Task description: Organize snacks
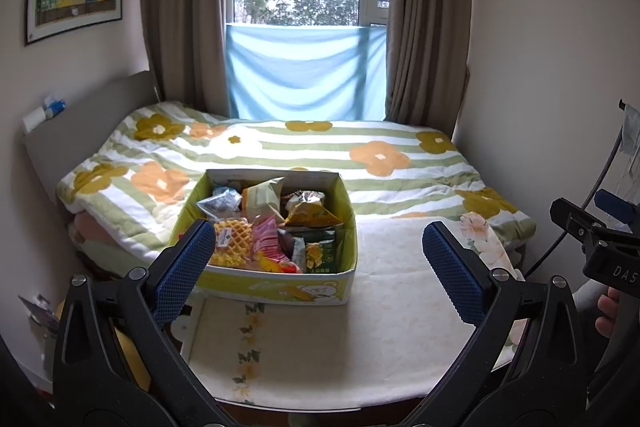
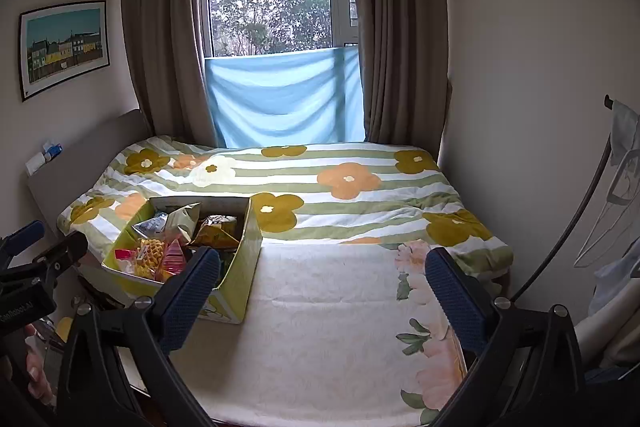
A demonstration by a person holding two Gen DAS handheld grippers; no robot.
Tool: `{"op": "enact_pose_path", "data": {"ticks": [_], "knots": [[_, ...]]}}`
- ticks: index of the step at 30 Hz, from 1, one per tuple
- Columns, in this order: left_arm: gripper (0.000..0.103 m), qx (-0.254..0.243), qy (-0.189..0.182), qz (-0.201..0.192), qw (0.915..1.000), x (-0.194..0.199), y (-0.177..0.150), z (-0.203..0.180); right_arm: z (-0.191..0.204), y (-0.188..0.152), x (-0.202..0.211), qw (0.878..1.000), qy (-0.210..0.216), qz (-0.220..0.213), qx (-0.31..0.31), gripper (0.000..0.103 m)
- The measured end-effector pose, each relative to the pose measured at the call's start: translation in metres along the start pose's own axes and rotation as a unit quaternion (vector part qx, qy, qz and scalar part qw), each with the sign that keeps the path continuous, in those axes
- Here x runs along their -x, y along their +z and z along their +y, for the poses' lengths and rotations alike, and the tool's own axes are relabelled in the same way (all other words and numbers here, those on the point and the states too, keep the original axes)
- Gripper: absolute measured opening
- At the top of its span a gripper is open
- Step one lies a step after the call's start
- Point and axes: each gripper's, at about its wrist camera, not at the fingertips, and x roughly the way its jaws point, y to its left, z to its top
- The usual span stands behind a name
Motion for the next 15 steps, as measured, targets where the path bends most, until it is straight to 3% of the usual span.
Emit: {"op": "enact_pose_path", "data": {"ticks": [15], "knots": [[0.103, -0.018, 0.015, -0.005, 0.9997, 0.0013, 0.0011, -0.0032, 0.0012, 0.0024, -0.0017, 1.000, -0.007, 0.006, -0.004, 0.102]]}}
